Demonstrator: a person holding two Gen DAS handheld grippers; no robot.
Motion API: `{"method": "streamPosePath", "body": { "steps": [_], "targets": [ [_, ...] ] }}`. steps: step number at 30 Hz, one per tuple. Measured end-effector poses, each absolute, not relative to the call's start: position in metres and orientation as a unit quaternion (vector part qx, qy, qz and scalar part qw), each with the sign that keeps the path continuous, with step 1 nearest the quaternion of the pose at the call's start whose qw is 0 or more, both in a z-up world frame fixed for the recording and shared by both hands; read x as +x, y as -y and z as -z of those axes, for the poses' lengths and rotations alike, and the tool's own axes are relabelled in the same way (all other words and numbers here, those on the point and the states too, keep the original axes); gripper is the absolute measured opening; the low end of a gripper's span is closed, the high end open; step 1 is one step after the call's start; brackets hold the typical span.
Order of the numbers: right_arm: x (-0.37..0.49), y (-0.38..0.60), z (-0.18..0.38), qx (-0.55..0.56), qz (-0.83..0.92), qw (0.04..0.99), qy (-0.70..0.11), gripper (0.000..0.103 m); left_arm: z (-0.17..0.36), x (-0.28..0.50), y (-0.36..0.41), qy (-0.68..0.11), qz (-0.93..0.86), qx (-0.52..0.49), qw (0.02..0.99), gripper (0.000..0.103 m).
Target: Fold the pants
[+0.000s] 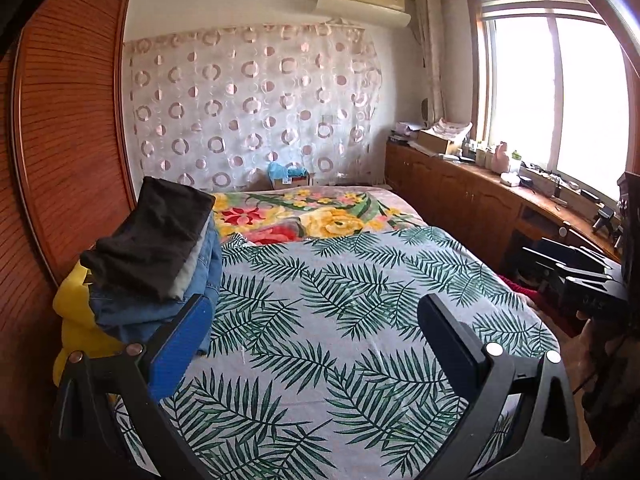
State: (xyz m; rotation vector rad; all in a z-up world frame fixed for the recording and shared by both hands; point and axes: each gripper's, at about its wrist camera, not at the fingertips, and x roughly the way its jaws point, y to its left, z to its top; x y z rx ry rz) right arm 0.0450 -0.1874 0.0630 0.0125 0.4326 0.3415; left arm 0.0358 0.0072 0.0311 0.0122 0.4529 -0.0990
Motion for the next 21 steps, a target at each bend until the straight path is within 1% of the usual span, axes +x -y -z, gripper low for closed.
{"method": "streamPosePath", "body": {
  "steps": [9, 21],
  "targets": [
    [0.016, 0.179, -0.073, 0.0, -0.151, 0.971, -0.183, 0.077, -0.048, 0.023, -0.007, -0.2, 0.038, 0.0, 0.979, 0.103],
    [0.009, 0.181, -0.058, -0.002, -0.149, 0.974, -0.169, 0.077, -0.053, 0.016, -0.009, -0.189, 0.034, -0.001, 0.981, 0.103]
  ]
}}
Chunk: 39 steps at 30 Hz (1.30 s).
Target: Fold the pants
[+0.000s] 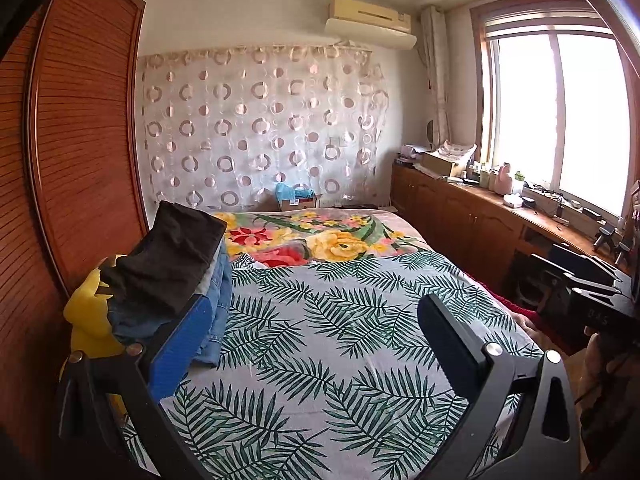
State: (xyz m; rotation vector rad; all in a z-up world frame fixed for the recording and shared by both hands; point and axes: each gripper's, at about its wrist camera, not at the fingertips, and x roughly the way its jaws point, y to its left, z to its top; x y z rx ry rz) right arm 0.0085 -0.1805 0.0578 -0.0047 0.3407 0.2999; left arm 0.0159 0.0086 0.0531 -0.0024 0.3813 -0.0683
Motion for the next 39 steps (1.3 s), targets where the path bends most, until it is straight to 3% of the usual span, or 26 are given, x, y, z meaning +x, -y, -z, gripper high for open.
{"method": "streamPosePath", "body": {
  "steps": [39],
  "targets": [
    [0.0107, 0.1885, -0.0607, -0.008, -0.15, 0.975, -0.166, 0.077, -0.0516, 0.0147, -0.0111, -0.189, 0.03, -0.002, 0.981, 0.103]
  ]
}}
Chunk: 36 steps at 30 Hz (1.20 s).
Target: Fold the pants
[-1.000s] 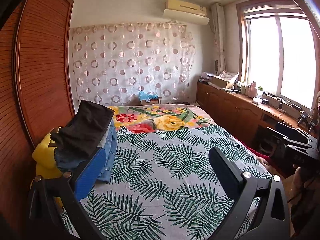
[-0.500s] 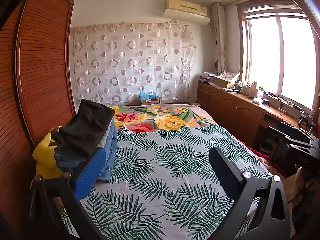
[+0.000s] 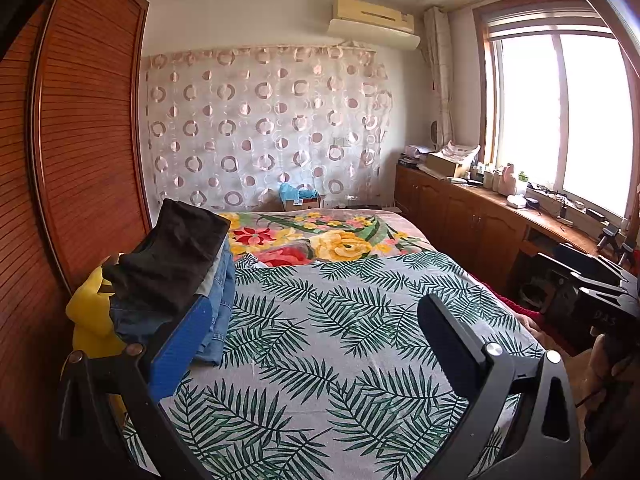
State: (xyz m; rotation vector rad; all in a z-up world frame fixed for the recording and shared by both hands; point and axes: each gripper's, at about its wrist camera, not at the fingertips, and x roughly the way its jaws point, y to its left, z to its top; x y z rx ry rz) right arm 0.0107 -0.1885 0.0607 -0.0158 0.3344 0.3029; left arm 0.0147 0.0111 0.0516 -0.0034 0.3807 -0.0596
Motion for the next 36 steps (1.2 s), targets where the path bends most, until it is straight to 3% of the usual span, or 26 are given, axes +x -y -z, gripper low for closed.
{"method": "streamPosePath", "body": {
  "steps": [36],
  "targets": [
    [0.0087, 0.1865, -0.0569, -0.007, -0.151, 0.975, -0.164, 0.077, -0.0524, 0.0127, -0.0115, -0.188, 0.033, -0.002, 0.982, 0.103]
  ]
}}
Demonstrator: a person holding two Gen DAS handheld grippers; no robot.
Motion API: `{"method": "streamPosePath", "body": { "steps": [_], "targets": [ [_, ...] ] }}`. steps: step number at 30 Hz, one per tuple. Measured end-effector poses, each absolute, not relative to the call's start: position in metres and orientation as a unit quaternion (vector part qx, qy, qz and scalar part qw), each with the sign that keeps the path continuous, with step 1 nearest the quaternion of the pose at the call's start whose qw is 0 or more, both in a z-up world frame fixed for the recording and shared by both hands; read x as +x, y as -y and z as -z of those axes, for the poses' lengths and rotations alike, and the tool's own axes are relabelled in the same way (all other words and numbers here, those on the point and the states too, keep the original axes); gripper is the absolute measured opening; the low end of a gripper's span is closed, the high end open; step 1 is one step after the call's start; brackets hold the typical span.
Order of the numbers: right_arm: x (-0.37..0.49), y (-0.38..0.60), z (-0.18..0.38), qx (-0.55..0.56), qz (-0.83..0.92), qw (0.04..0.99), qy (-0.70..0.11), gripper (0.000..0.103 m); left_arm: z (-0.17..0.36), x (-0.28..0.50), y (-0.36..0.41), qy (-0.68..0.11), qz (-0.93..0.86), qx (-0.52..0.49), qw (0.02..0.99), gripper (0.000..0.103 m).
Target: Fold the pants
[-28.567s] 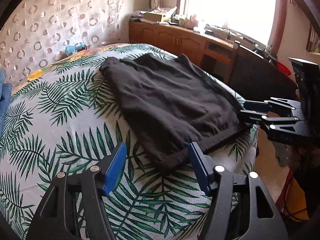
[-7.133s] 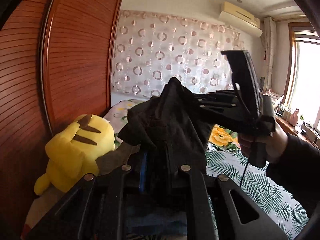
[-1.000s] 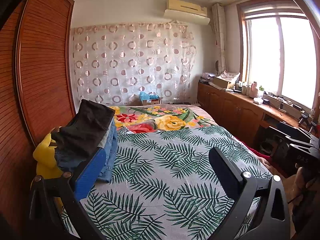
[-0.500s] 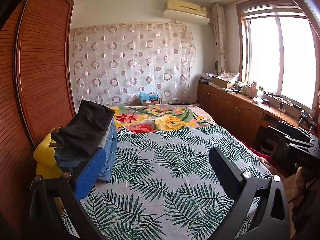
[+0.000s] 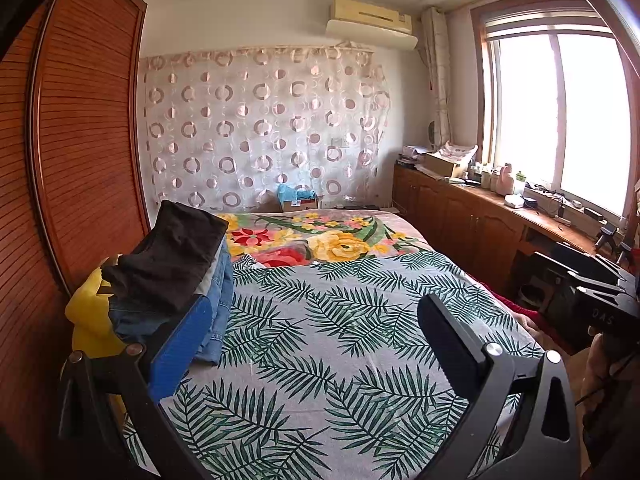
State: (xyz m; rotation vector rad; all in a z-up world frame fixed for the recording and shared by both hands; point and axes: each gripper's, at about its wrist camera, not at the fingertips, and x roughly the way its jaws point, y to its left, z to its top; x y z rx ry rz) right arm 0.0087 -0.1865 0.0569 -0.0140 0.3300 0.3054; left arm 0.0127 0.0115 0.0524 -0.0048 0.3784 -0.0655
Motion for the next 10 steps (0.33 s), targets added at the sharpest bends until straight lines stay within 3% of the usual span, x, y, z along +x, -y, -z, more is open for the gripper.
{"method": "streamPosePath", "body": {
  "steps": [10],
  "targets": [
    [0.0093, 0.1851, -0.0568, -0.007, -0.151, 0.975, -0.164, 0.077, -0.0518, 0.0127, -0.0106, -0.188, 0.032, -0.002, 0.982, 0.103]
  ]
}}
